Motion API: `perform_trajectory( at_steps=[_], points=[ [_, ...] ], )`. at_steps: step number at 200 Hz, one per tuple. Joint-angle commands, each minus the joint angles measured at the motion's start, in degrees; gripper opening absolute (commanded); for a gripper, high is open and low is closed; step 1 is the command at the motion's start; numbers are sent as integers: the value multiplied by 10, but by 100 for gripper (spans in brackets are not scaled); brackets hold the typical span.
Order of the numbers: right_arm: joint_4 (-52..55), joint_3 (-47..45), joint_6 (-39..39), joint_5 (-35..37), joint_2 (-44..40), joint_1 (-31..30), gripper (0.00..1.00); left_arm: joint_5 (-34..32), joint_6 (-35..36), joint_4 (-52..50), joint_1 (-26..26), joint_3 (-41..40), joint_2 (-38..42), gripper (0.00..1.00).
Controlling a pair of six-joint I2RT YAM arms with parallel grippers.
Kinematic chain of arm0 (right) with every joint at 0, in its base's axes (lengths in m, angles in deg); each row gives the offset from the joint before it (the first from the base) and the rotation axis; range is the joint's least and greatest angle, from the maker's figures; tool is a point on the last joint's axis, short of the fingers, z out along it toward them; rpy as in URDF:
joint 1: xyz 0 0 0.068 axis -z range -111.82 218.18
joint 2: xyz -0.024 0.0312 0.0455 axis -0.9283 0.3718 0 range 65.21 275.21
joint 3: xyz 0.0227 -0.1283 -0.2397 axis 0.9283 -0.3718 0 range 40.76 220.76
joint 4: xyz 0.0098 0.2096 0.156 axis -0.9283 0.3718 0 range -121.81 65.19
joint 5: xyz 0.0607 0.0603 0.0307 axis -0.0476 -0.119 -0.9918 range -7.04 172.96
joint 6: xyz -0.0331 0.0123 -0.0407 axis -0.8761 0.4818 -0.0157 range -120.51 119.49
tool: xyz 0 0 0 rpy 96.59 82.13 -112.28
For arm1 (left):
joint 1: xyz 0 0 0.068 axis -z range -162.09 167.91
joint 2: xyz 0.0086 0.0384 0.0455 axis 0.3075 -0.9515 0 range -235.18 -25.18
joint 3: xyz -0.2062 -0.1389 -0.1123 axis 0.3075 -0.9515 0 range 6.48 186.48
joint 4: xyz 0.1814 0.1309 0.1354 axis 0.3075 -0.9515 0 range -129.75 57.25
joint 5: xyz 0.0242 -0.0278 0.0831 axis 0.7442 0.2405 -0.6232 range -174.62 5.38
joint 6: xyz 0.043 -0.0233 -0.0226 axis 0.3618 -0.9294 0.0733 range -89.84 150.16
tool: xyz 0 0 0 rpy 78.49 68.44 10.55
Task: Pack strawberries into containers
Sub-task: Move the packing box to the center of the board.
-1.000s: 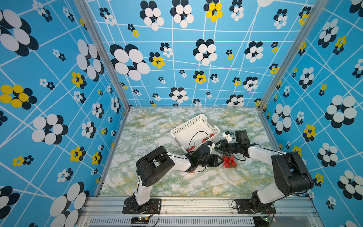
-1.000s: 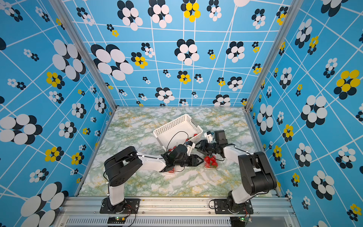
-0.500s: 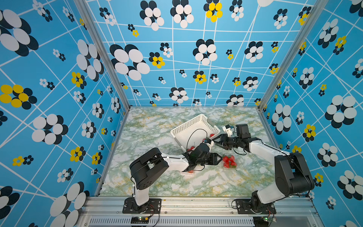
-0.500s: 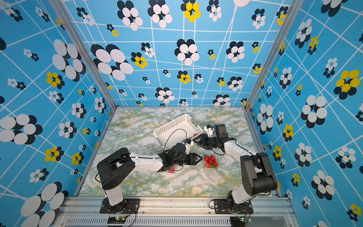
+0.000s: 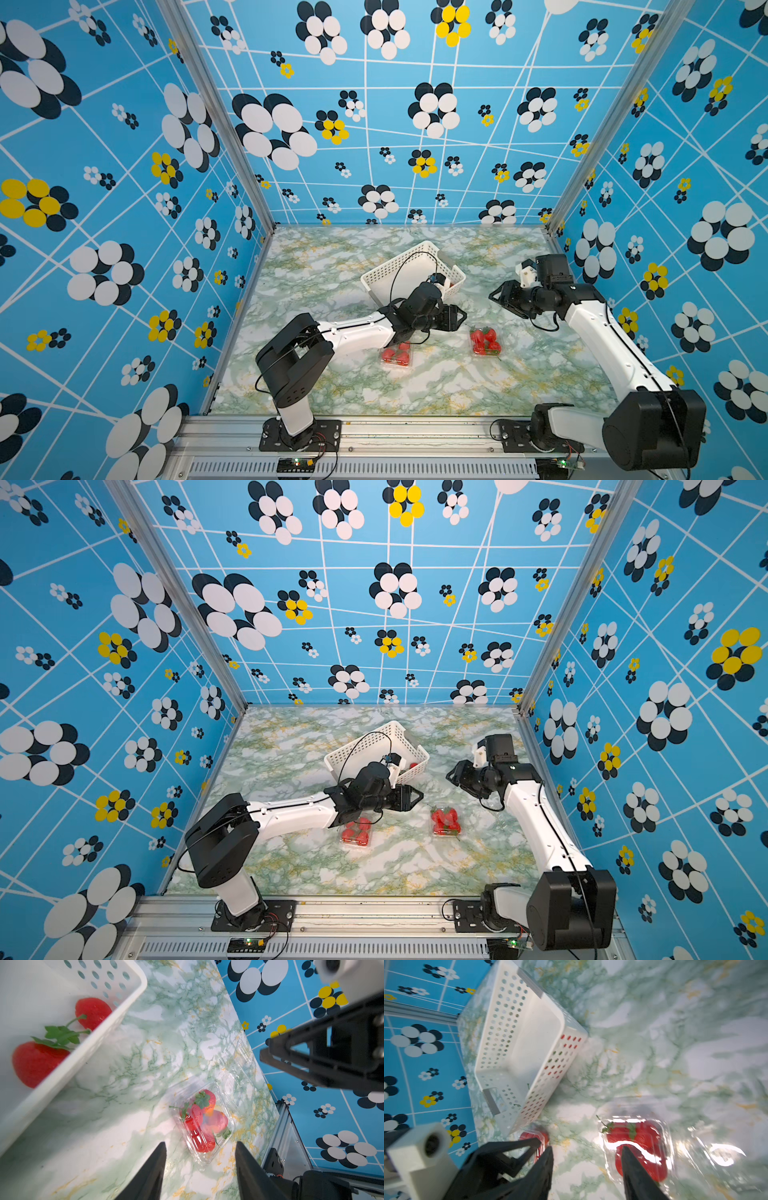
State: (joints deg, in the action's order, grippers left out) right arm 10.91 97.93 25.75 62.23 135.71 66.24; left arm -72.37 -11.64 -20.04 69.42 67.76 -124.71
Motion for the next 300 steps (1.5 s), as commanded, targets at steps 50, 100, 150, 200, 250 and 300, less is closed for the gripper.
perform_trajectory(
  at_steps=[50,100,150,200,250,300],
  points=[
    [107,-83,0,65,-22,42,51,36,40,-62,-65,12,32,55],
    [75,-90,-12,66,34,88,48,33,40,-66,-74,2,40,55],
    [29,-90,-21,69,109,124,44,46,42,-68,-81,10,27,55],
    [11,-61,-27,81,177,135,42,64,40,-78,-82,34,-5,54],
    [-7,-22,-25,81,243,139,40,84,31,-78,-81,50,-30,54],
    [-9,39,-22,81,294,140,40,89,29,-75,-82,51,-38,54]
  ],
)
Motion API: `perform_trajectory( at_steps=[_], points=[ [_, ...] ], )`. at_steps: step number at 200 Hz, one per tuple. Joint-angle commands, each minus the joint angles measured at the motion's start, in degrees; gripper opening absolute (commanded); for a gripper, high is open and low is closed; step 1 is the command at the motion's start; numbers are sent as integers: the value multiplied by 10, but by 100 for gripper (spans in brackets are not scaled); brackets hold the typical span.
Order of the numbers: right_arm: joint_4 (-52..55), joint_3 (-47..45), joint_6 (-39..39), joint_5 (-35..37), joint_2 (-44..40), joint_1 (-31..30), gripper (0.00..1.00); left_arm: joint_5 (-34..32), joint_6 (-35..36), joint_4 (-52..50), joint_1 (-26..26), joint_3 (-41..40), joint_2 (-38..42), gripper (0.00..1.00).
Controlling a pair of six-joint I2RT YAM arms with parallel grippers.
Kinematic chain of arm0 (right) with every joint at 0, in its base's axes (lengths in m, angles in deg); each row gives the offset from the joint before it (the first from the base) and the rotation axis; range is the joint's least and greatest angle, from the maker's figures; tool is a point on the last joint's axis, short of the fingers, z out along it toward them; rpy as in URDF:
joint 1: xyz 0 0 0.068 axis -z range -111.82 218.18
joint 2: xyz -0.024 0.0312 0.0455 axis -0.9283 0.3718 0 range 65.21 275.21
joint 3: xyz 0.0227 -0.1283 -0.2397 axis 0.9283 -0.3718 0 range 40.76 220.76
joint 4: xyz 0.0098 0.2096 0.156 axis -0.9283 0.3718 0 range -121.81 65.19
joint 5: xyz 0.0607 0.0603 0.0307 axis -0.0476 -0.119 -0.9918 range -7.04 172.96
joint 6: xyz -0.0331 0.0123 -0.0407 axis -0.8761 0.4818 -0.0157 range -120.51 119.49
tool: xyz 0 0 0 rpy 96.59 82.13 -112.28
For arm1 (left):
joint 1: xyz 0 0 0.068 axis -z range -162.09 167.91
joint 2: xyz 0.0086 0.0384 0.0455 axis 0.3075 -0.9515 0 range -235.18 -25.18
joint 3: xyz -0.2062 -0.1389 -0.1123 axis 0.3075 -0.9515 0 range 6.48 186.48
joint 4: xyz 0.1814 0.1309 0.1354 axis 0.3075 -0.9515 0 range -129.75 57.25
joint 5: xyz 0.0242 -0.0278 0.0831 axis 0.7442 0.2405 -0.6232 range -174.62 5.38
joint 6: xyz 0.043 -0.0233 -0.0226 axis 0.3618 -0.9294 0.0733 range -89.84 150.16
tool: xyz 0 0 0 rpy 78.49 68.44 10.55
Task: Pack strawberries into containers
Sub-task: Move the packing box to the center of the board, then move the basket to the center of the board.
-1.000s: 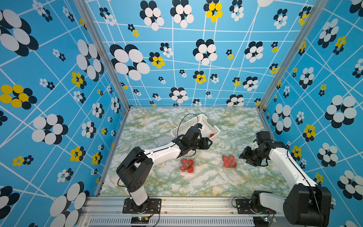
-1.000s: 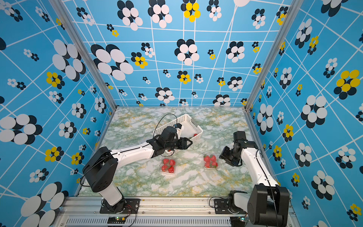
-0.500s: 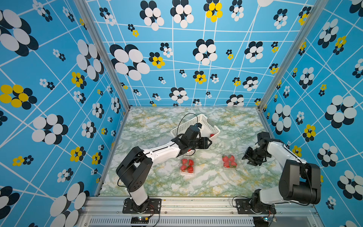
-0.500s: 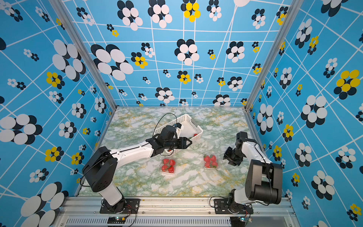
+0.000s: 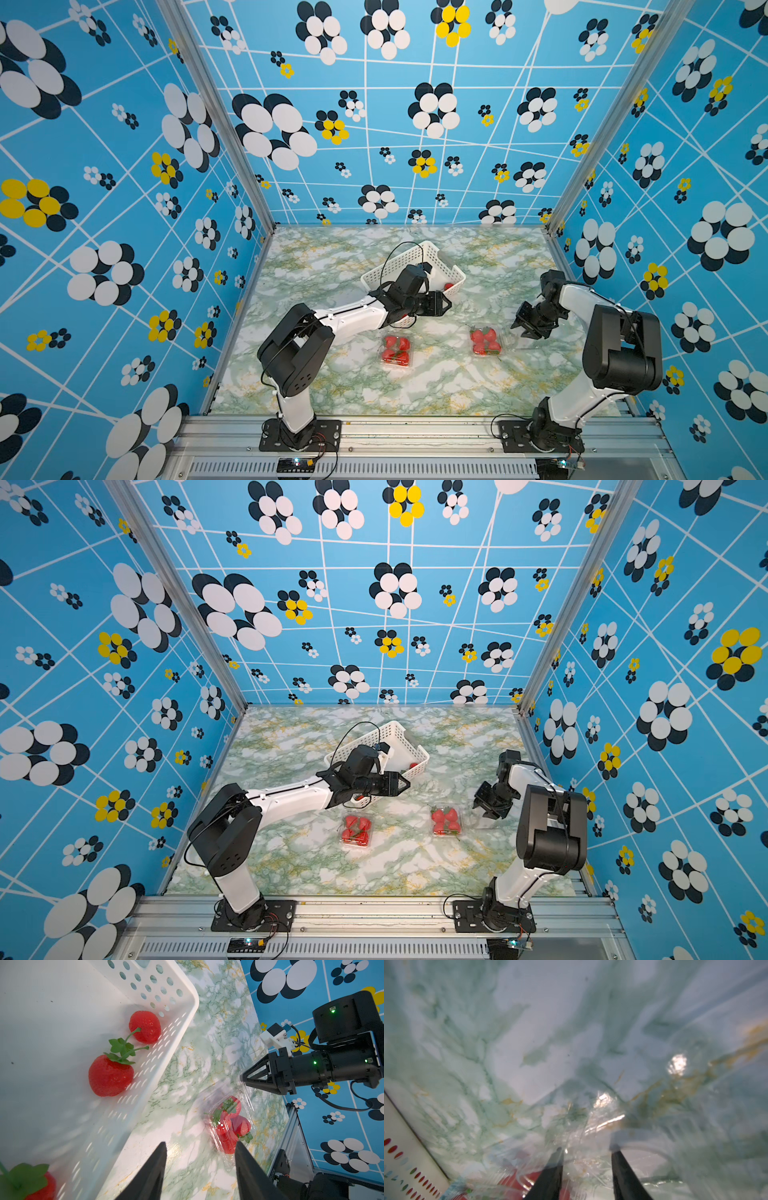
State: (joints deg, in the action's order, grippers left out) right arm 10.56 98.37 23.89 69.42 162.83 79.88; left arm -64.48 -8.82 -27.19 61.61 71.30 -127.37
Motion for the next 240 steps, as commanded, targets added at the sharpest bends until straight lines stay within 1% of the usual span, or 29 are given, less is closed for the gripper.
perform_trajectory(
  at_steps=[1,33,65,113,135,140,163,208,240],
  points=[
    [-5,35,-3,8,24,3,40,10,1,-3,-4,16,-12,54],
    [-10,86,0,-5,72,3,40,16,-5,12,-6,6,-15,54],
    [-13,153,-2,-30,139,-9,39,15,-8,21,-10,-2,-5,54],
    [14,281,-17,-38,224,-56,40,11,-12,33,-18,-22,11,54],
    [40,337,-37,-42,263,-80,40,1,-16,25,-23,-26,17,54],
    [44,362,-41,-42,266,-85,40,1,-17,21,-25,-26,18,54],
    [67,407,-54,-43,299,-107,40,10,-17,25,-27,-33,19,54],
    [97,423,-79,-42,306,-141,40,32,-15,26,-25,-31,14,54],
    [103,398,-94,-49,291,-160,40,54,-16,42,-21,-33,13,53]
  ],
)
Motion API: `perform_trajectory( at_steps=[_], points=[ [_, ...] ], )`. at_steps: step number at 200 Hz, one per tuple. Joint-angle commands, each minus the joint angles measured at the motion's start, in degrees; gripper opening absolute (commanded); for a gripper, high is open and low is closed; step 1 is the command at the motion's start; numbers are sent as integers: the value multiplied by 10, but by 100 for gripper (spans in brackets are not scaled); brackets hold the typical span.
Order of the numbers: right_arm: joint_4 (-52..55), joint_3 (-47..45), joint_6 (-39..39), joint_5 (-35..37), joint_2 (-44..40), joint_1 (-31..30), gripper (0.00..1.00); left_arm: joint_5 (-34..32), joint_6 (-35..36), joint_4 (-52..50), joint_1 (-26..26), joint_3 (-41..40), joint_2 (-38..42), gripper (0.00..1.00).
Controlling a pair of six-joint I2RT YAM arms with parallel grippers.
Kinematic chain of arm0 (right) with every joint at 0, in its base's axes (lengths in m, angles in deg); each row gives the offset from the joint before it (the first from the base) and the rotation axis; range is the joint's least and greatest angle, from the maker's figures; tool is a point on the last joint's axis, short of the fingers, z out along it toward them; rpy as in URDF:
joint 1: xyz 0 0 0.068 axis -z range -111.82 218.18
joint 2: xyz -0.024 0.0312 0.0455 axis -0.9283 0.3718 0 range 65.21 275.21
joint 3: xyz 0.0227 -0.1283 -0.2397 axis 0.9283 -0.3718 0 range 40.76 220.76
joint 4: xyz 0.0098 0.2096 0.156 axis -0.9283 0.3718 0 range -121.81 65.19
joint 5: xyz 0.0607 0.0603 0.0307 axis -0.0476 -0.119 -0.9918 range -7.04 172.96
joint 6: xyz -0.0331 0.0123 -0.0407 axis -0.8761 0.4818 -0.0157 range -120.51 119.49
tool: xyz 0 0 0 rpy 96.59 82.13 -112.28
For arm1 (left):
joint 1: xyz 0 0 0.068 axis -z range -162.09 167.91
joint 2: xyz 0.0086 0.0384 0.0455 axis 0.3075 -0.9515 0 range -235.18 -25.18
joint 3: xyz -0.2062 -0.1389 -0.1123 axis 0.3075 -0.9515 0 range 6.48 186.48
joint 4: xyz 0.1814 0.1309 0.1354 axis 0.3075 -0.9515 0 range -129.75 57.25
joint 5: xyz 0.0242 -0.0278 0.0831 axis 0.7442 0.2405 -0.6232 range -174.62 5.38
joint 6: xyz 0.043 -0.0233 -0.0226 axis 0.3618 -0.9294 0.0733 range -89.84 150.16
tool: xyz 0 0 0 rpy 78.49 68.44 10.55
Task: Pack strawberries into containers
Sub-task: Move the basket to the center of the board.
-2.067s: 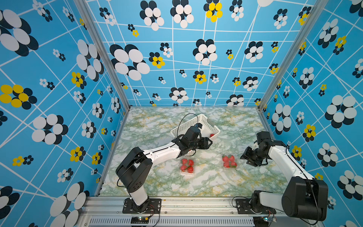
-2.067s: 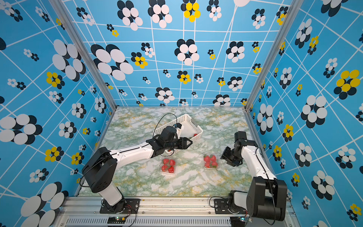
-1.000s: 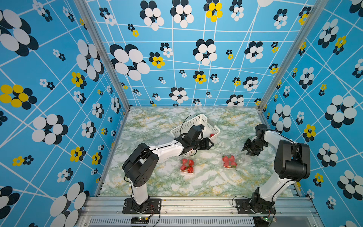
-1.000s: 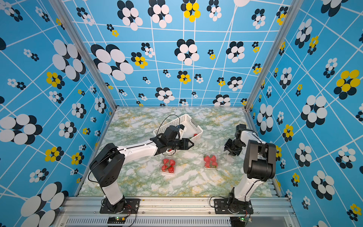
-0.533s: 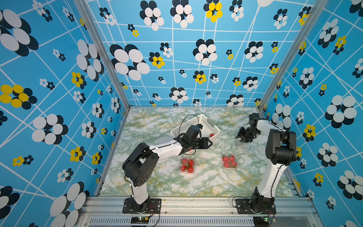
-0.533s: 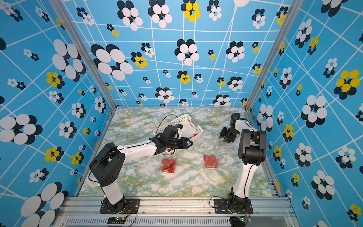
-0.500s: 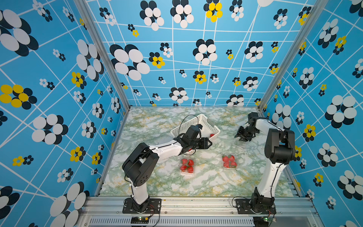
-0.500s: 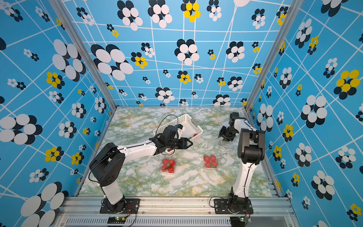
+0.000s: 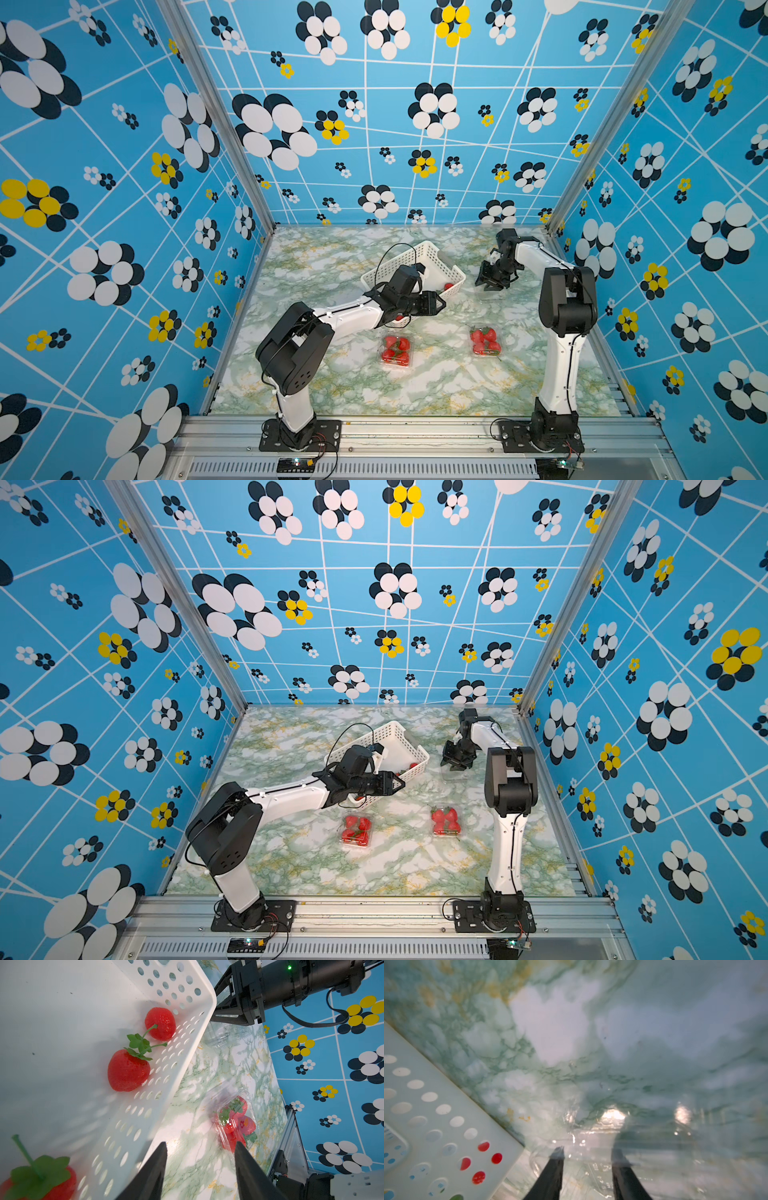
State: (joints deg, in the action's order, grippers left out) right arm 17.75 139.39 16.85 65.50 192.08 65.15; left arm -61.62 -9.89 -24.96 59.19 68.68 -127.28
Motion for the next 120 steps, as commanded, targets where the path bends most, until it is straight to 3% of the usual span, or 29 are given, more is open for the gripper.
perform_trajectory(
  at_steps=[1,84,120],
  points=[
    [31,-13,-23,-9,-2,-13,40,26,-5,20,4,-7,12,53],
    [4,-102,-24,-25,-63,-31,40,41,16,-22,34,36,-37,52],
    [-1,-106,-20,-28,-69,-75,40,41,15,-39,33,50,-70,52]
  ],
)
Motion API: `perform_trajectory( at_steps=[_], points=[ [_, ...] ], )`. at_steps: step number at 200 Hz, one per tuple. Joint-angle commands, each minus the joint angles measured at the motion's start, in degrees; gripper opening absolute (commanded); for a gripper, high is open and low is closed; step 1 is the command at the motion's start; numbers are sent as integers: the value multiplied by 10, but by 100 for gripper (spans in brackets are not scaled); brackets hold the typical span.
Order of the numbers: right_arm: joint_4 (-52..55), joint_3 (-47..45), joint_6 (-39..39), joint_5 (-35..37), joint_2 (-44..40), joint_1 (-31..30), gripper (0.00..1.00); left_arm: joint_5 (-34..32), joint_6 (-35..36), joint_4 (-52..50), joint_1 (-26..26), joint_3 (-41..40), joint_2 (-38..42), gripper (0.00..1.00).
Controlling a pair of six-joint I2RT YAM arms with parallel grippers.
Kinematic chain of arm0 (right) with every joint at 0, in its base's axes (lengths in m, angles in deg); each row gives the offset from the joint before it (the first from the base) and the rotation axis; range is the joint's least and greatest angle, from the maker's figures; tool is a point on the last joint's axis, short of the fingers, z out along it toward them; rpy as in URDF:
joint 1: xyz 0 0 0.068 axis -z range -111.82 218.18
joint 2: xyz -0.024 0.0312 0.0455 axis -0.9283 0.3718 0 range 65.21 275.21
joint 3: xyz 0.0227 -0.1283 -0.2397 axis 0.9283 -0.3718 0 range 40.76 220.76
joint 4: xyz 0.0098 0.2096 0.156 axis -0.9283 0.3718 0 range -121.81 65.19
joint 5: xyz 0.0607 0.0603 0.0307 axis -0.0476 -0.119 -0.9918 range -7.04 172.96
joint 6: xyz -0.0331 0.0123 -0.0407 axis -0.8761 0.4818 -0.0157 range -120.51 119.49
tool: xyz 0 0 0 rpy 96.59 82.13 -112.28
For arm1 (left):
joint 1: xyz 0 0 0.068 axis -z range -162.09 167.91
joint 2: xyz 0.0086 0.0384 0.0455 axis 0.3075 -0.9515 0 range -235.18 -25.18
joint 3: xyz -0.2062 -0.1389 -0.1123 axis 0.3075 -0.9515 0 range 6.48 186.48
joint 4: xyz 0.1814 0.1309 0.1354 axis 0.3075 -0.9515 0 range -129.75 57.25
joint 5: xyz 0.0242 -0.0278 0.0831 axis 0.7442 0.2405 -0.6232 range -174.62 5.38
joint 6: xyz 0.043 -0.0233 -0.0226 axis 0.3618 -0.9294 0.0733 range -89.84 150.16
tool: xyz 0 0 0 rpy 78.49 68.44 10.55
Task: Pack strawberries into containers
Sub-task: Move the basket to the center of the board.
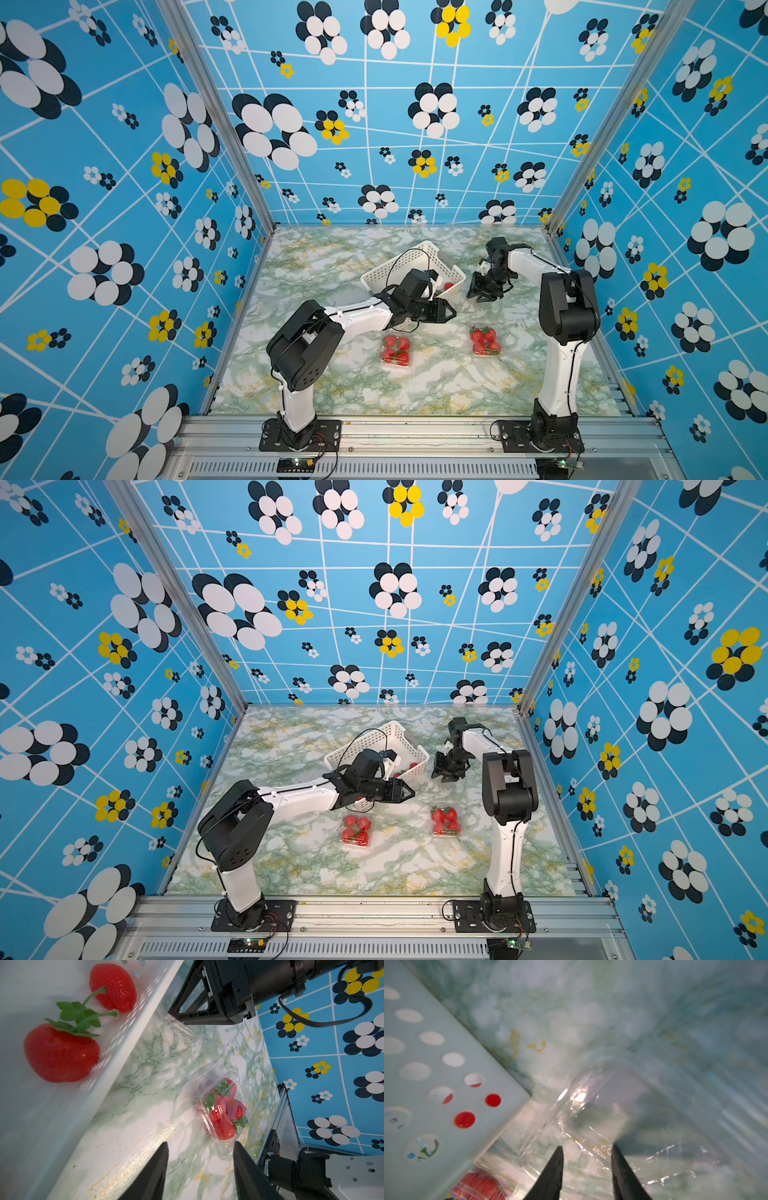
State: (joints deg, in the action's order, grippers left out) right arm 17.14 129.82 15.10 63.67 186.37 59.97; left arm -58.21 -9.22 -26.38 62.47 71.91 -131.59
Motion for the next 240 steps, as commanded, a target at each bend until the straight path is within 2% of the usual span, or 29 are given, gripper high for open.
perform_trajectory(
  at_steps=[1,69,143,200,240],
  points=[
    [5,-11,-3,-10,-11,-24,40,7,8,-25,0,18,-29,52],
    [5,11,15,-11,-1,-69,40,-8,0,-21,-39,-12,-36,52],
    [20,74,48,-13,25,-124,40,0,11,-17,-85,-48,0,52],
    [0,44,77,-13,14,-150,40,1,13,-8,-101,-77,44,52],
    [11,31,70,0,-19,-150,40,0,22,-17,-106,-76,60,52]
  ],
)
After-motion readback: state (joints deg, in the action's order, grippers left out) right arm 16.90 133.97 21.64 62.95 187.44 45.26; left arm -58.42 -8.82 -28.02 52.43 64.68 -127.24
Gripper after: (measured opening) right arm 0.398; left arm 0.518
